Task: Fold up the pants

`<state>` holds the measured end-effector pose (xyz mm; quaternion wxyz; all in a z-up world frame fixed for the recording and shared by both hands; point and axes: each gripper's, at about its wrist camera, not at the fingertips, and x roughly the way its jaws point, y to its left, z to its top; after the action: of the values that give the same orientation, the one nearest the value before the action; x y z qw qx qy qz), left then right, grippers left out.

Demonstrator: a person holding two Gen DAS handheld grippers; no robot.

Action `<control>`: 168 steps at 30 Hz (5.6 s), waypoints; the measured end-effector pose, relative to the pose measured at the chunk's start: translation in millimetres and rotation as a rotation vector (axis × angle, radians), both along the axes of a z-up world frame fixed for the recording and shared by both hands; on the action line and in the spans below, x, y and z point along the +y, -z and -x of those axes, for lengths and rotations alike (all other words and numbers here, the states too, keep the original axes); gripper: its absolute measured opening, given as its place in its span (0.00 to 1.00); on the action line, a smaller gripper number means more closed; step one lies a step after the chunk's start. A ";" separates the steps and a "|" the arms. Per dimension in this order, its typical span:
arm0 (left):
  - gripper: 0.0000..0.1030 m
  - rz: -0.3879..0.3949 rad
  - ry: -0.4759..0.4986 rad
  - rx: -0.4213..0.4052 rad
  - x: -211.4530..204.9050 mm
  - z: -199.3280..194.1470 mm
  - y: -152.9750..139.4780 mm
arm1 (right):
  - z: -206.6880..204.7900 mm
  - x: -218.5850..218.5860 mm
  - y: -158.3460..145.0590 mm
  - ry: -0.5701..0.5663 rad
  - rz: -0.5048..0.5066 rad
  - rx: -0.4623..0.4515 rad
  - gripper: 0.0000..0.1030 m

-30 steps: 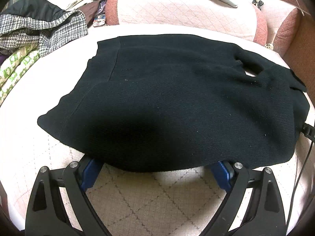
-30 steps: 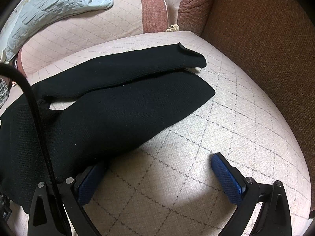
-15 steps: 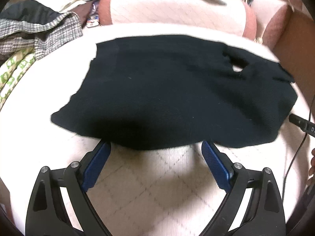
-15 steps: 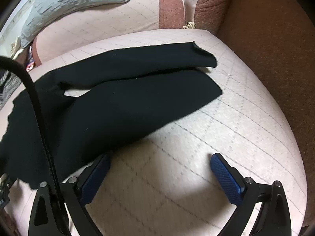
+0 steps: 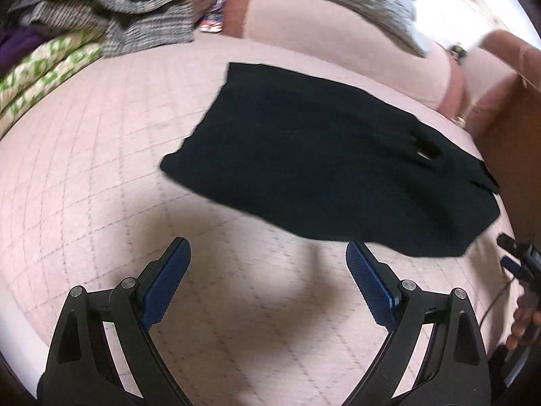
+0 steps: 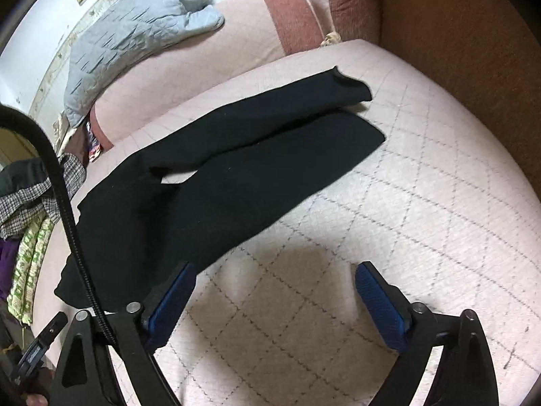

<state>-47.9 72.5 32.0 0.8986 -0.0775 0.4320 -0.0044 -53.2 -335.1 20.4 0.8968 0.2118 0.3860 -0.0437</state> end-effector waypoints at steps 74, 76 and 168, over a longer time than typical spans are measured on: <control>0.12 -0.029 0.019 0.059 54.7 1.6 -26.5 | 69.3 -76.8 -47.9 0.149 -0.123 -0.062 0.53; 0.12 -0.020 0.019 0.063 53.3 -2.1 -27.4 | 58.5 -58.5 -51.2 0.077 -0.122 -0.067 0.53; 0.05 -0.236 0.656 0.046 -59.7 -255.3 -6.0 | -218.5 73.3 -47.3 -0.800 0.583 -0.078 0.07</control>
<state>207.4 12.8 38.0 0.8421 0.1699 0.4516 -0.2410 165.3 -261.8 67.7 0.8791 -0.2109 0.3748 0.2057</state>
